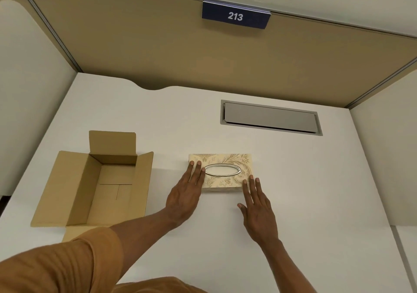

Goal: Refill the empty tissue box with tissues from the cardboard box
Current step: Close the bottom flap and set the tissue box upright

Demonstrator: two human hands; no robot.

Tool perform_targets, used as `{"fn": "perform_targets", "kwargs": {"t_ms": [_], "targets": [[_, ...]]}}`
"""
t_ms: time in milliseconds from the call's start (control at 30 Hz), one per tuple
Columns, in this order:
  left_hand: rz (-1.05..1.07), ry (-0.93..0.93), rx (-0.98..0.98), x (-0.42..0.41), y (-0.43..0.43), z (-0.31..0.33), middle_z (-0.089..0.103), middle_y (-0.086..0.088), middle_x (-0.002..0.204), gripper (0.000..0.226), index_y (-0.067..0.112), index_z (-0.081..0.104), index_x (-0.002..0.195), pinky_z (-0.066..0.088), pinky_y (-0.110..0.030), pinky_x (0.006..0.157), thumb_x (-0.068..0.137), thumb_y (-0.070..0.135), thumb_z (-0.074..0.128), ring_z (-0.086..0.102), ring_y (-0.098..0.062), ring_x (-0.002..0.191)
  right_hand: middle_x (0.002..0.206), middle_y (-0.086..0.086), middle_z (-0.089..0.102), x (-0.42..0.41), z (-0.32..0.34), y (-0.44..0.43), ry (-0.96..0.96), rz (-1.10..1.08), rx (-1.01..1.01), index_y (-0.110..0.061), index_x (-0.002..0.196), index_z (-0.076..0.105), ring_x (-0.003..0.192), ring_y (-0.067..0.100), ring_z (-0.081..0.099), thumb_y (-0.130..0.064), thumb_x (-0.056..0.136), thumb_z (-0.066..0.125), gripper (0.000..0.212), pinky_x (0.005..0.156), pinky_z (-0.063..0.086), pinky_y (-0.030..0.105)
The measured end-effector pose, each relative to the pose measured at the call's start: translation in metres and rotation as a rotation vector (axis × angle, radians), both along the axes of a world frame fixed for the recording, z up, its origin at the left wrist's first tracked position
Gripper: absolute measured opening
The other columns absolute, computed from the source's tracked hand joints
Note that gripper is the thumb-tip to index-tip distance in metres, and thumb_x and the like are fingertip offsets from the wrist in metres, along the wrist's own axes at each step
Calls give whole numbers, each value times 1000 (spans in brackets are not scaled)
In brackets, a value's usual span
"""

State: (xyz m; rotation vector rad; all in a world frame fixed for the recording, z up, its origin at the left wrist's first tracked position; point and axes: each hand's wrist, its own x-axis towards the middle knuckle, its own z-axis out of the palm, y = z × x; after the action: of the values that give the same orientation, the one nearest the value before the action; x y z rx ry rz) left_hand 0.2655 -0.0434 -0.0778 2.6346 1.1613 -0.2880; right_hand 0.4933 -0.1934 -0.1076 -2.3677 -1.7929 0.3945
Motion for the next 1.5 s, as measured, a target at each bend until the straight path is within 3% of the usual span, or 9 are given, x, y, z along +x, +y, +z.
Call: {"fn": "perform_targets", "kwargs": {"t_ms": [67, 200, 333, 733, 1300, 1500], "targets": [[-20, 23, -11, 6, 10, -1, -7, -12, 184, 85, 8, 7, 174, 64, -31, 87, 98, -19, 33, -3, -35, 171, 186, 2, -5, -3, -3, 2, 15, -5, -16, -21, 176, 5, 172, 23, -6, -45, 115, 38, 73, 132, 34, 44], [-37, 69, 47, 18, 28, 0, 1, -14, 183, 83, 6, 12, 173, 67, -28, 80, 97, -20, 34, 2, -35, 170, 185, 2, -15, -2, -4, 16, 59, -32, -33, -20, 175, -2, 171, 25, -12, -49, 112, 46, 85, 130, 35, 42], [-95, 51, -20, 29, 53, -2, -17, -14, 183, 80, 5, -3, 173, 66, -37, 92, 103, -17, 29, -15, -36, 170, 184, 5, -15, 7, -2, 36, 70, -42, -42, -16, 175, -3, 171, 29, -11, -50, 109, 56, 95, 125, 44, 44], [-111, -99, -71, 48, 131, -5, -7, -13, 184, 87, 3, 7, 172, 54, -40, 117, 96, -13, 46, -7, -31, 172, 183, 8, -20, 38, 5, 104, 45, -17, -77, -12, 173, -8, 170, 30, -15, -58, 106, 54, 103, 125, 45, 46], [-119, -139, -75, 68, 175, -7, -8, -15, 184, 86, 2, 7, 172, 51, -39, 119, 98, -12, 49, -9, -33, 171, 182, 8, -25, 54, 10, 150, -9, -48, -137, -13, 173, -13, 170, 32, -17, -49, 104, 63, 109, 126, 41, 46], [-125, -122, -71, 68, 175, -10, -11, -14, 184, 88, 3, 4, 173, 58, -40, 112, 100, -10, 51, -12, -34, 171, 182, 10, -24, 52, 10, 151, -10, -57, -137, -13, 173, -12, 170, 34, -14, -45, 103, 67, 111, 126, 41, 45]]}}
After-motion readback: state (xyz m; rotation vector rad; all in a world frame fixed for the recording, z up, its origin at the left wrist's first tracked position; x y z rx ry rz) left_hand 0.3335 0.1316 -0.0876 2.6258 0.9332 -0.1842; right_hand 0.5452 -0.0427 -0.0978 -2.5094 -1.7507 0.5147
